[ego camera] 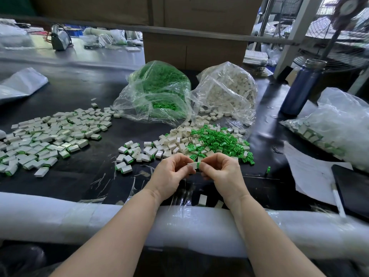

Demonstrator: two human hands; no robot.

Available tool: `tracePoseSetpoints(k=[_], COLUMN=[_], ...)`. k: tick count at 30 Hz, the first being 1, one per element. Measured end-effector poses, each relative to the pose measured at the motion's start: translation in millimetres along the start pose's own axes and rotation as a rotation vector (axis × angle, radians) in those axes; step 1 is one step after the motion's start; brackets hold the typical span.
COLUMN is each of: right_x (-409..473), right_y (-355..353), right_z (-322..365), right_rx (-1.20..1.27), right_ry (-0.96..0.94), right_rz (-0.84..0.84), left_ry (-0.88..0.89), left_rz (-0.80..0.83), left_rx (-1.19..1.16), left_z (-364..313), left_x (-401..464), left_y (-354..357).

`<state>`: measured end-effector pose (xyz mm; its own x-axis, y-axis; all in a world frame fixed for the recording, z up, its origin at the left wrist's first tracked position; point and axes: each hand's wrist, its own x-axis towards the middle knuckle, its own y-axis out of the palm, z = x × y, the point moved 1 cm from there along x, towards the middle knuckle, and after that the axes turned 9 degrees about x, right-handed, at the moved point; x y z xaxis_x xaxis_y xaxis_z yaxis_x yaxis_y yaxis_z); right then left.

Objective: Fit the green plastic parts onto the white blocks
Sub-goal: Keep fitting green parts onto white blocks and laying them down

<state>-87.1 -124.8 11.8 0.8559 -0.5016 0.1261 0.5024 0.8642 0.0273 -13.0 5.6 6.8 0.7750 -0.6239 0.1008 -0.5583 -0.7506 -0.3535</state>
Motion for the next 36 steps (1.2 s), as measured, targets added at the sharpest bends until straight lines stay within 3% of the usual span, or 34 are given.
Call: tracePoseSetpoints(k=[22,36], right_x=[0.3,-0.3], right_y=[3.4,-0.1], right_z=[-2.5,-3.0], right_rx=[-0.012,0.0], right_ry=[0.029,0.075], right_rz=[0.122,0.185], left_ry=[-0.04,-0.045], left_rz=[-0.015,0.058], left_rx=[0.084,0.174], left_z=[-2.5,-3.8], left_x=[-0.5,-3.0], left_y=[1.9,1.1])
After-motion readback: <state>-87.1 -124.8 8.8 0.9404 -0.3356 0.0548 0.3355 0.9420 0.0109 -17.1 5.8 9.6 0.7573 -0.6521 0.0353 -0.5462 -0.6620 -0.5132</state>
